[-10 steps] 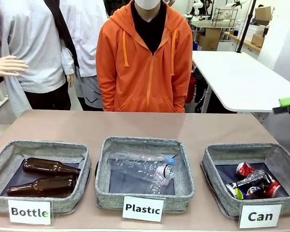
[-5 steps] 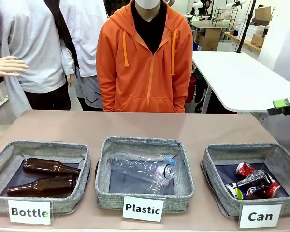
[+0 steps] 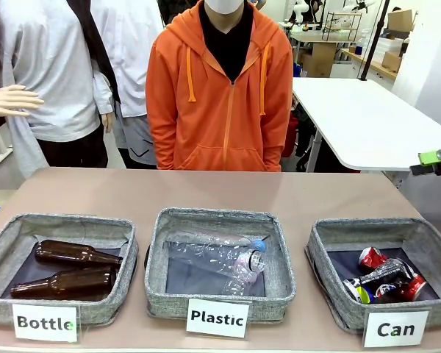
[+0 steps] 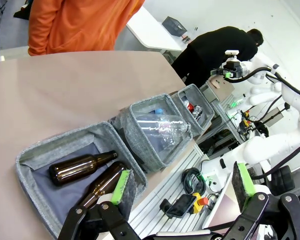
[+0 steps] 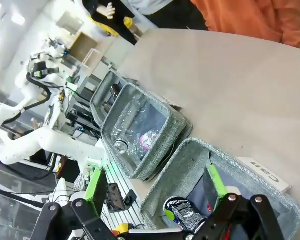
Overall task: Sort the can waste into the basket.
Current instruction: Pick up the can waste from the table and place it in the right Fabric basket.
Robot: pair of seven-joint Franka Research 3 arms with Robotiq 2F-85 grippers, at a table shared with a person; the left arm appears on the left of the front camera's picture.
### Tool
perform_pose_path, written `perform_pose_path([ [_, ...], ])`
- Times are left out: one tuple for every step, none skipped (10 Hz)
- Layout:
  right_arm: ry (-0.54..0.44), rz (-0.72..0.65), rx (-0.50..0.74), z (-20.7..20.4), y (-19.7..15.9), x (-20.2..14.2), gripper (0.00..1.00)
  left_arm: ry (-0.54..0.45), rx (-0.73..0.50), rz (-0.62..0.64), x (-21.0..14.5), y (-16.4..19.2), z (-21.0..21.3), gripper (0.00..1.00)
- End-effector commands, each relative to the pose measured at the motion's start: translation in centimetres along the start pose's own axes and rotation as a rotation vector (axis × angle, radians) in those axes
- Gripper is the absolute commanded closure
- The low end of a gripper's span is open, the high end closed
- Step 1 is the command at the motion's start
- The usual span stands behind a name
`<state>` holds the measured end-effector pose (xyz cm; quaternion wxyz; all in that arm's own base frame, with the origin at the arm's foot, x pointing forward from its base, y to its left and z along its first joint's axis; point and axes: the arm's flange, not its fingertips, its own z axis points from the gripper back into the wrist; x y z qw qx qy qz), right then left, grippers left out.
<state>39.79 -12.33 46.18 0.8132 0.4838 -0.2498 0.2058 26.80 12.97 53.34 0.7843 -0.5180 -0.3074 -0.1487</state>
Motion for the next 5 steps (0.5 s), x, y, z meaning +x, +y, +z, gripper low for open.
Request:
perform_pose_path([
  [0.012, -0.002, 0.0, 0.29, 0.3, 0.2, 0.0, -0.004, -0.013, -0.008, -0.03, -0.15, 0.2, 0.0],
  [0.012, -0.002, 0.0, 0.29, 0.3, 0.2, 0.0, -0.004, -0.013, -0.008, -0.03, -0.15, 0.2, 0.0],
  [0.012, -0.002, 0.0, 0.29, 0.3, 0.2, 0.0, -0.004, -0.013, -0.008, -0.03, -0.15, 0.2, 0.0],
  [0.012, -0.002, 0.0, 0.29, 0.3, 0.2, 0.0, -0.004, -0.013, -0.008, -0.03, -0.15, 0.2, 0.0],
  [0.012, -0.002, 0.0, 0.29, 0.3, 0.2, 0.0, -0.004, -0.013, -0.008, -0.03, -0.15, 0.2, 0.0],
])
